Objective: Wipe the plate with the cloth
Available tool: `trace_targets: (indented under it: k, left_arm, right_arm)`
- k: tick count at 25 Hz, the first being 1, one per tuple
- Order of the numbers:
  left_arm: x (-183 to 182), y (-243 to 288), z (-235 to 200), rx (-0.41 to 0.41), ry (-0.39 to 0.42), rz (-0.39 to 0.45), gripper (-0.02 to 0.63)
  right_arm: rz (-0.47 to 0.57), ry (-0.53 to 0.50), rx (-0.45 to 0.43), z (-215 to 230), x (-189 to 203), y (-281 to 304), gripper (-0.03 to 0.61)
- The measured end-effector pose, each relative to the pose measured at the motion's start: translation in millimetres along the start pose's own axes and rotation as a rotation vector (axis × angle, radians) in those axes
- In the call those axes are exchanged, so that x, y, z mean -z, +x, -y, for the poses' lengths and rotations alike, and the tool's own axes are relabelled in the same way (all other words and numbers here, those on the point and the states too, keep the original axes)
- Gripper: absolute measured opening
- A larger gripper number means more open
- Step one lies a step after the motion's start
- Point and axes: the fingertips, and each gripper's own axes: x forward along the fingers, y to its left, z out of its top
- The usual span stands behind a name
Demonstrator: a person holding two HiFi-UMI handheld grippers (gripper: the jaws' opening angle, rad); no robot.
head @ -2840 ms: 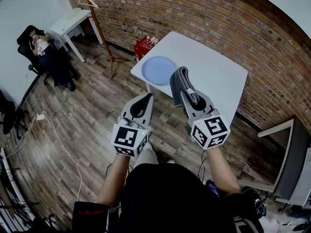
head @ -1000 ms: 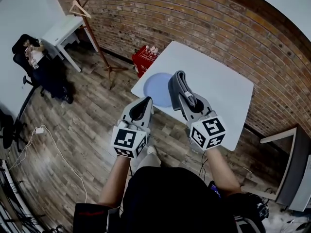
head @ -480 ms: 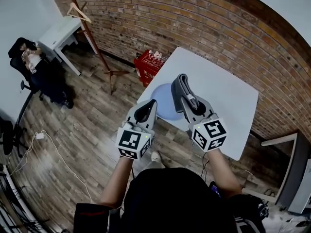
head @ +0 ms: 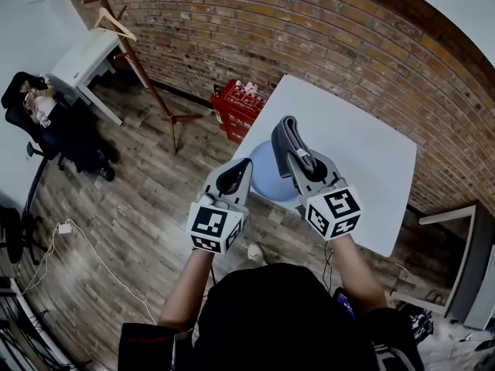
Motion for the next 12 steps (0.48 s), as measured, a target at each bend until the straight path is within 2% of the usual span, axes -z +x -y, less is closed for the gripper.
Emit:
trace_targets:
  k: [12]
  left_arm:
    - [29.3,14.0,-19.2,0.04,-0.049,-0.054,0.017]
  right_arm:
    - [-0.064,0.022,0.05,10.1,27.5,17.0,0.051]
